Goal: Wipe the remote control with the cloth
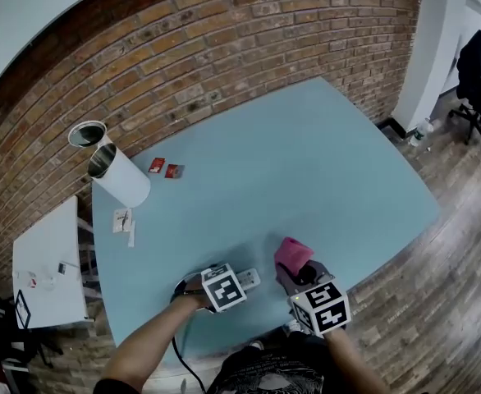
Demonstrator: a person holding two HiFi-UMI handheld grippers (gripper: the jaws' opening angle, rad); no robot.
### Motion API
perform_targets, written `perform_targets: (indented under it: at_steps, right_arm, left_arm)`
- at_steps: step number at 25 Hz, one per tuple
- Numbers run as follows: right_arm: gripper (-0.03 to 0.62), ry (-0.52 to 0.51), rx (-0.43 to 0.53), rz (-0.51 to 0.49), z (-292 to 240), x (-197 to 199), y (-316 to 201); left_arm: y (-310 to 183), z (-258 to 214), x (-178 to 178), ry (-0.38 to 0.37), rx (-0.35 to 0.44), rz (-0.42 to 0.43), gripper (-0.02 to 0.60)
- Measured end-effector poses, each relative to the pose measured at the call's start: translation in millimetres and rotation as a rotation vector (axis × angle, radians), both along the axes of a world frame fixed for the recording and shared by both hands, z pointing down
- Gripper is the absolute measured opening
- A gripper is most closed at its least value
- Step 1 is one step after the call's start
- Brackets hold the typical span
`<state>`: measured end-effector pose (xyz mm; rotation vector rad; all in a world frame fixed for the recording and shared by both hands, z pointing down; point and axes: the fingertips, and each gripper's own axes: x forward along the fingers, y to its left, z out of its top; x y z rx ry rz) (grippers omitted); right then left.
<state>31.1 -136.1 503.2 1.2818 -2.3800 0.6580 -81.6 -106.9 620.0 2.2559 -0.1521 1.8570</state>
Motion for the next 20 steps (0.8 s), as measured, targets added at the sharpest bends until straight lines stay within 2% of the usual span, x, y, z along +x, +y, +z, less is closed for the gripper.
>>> perform_targets:
  at_steps: [4,5,7,10,12,14,16,20]
  right_arm:
    - [0.063,-0.021,0.007,-0.045,4.0,-3.8,-7.7]
    - [0.063,-0.026,0.01,-0.054,3.6,-4.8,-10.3]
    - [0.063,-0.037,0.026,-0.066,-0.7,-4.9,-15.9]
    - [0.063,-0.06,0.069,-0.075,-13.9,-1.6,-23.8]
    - [0.063,-0.066,0.108,-0.081,-26.4,1.4,-29.3]
    - [0.063,-0.057,0.164,-0.094,-43.0,4.0,-35.4]
    - [0.063,-0.048,0.234,-0.116,-63.8,5.0,-40.4]
    - [0.063,-0.018,0.398,-0.211,-108.0,-4.6,-43.1]
  left_arm:
    - [-2.7,-0.7,-2.2,0.019,-0.016,-0.052,0.233]
    - [-3.2,-3.2,-1.4,0.045,-0.028,-0.088,0.233]
    - [-5.3,-13.7,6.7,0.147,-0.063,-0.187,0.233]
    - [-13.6,-41.7,23.4,0.35,-0.133,-0.346,0.233]
    - [-14.1,-67.1,39.3,0.542,-0.232,-0.412,0.235]
    - [-13.0,-99.4,55.7,0.775,-0.356,-0.447,0.235]
    - [-15.1,-129.2,64.7,0.974,-0.453,-0.477,0.235]
    - [-20.1,-170.7,68.3,1.219,-0.6,-0.509,0.235]
